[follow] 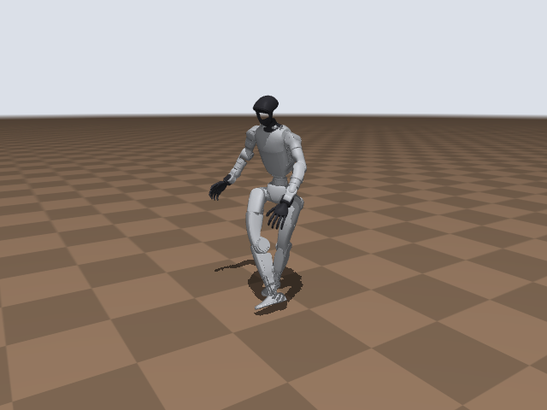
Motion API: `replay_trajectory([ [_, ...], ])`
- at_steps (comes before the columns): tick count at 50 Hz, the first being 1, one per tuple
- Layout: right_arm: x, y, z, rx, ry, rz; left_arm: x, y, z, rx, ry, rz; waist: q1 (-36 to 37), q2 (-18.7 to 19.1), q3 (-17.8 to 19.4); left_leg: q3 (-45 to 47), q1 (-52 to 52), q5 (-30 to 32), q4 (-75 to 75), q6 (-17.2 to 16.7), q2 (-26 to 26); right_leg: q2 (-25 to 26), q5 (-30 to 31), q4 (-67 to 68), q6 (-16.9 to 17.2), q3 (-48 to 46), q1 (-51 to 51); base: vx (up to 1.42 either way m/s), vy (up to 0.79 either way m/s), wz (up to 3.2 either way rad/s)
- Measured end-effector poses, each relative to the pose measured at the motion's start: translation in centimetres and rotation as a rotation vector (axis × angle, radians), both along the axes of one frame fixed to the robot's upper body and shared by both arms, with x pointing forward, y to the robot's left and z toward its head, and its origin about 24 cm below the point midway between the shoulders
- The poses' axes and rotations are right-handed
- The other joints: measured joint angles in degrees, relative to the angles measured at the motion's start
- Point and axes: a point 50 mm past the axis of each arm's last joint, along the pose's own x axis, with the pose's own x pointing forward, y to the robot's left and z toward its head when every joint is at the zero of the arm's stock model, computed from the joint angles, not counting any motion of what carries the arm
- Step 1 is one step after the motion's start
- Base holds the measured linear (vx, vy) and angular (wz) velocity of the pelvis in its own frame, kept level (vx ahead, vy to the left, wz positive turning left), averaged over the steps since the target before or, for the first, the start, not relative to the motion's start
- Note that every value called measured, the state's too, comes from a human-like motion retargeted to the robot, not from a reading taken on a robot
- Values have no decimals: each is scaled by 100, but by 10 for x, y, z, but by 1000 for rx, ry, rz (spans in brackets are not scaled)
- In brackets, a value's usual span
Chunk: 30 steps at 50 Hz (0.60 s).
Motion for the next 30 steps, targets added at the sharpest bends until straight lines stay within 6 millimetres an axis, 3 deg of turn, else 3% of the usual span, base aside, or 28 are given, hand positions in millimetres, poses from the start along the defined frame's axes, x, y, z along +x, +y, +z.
replay_trajectory([
  [2,-44,-23,0,-51,7,-215,13,-25,25,21,-219,-64,-843,293,-4,-451,240,227,-25,-153,-261,150,-122,271,218,10,-61,68,68,303],
  [3,-65,-31,-2,-83,58,-257,14,-38,32,-1,-327,-70,-1197,461,-151,-469,139,448,105,44,-518,316,4,-184,1,292,-62,73,70,269],
  [5,-115,-40,-6,-68,50,-524,9,-64,42,-125,-529,-76,-1880,670,-306,-351,235,943,402,-189,-923,387,-107,-772,-244,830,266,86,71,256],
  [7,-174,-34,-18,8,109,-754,-4,-79,42,-256,-624,-69,-2274,439,-447,900,361,1445,1350,-468,-1160,-19,-594,-1043,-507,1468,892,99,69,221],
  [8,-200,-24,-27,77,149,-864,-9,-81,40,-293,-629,-57,-2359,217,-548,1983,235,1621,2336,-468,-995,-357,-911,-983,-711,1657,1139,99,52,146],
  [10,-244,3,-49,229,255,-1035,-21,-72,25,-308,-556,-16,-2220,-144,-642,4102,149,1327,5040,-37,456,-893,-1729,-158,-1291,1825,1339,97,32,40],
  [12,-259,23,-66,344,385,-1067,-35,-55,-6,-267,-399,46,-1951,-234,-588,4526,-97,533,7367,531,1975,-1313,-2453,1324,-1602,1975,1065,82,33,-41],
  [13,-259,26,-72,369,451,-1038,-46,-45,-26,-240,-300,82,-1823,-200,-578,4178,-519,267,8215,589,2459,-1392,-2687,1814,-1620,2086,941,73,38,-68],
  [16,-232,13,-73,263,576,-860,-96,-12,-82,-198,-35,208,-1300,86,-689,2657,-2011,-87,9409,578,3306,-1222,-3010,2032,-1664,2509,895,68,41,-117],
  [18,-192,-5,-64,102,526,-727,-138,7,-106,-173,59,304,-781,265,-757,1837,-2664,-264,9362,743,3754,-1037,-2959,1731,-1616,2917,1080,65,46,-187],
  [20,-143,-12,-51,-22,418,-506,-184,18,-126,-201,120,421,-256,320,-1051,1221,-3218,-308,8715,826,3795,-1028,-2593,1101,-1391,3364,1243,56,50,-190],
  [25,-38,3,2,-286,141,89,-290,32,-151,-252,248,713,1351,-55,-1647,955,-2684,361,4914,768,3153,-1633,-1343,-443,-802,4518,1770,50,64,-229],
  [27,-2,15,24,-322,17,208,-324,39,-152,-251,296,801,2090,-151,-1598,1056,-1847,959,2779,577,3050,-1836,-1029,-516,-674,4579,1837,38,75,-293],
  [30,53,33,62,-319,-194,308,-370,41,-155,-283,354,972,2931,22,-1421,484,-966,1555,421,110,3133,-2031,-1084,7,-618,3803,1739,21,84,-251],
])
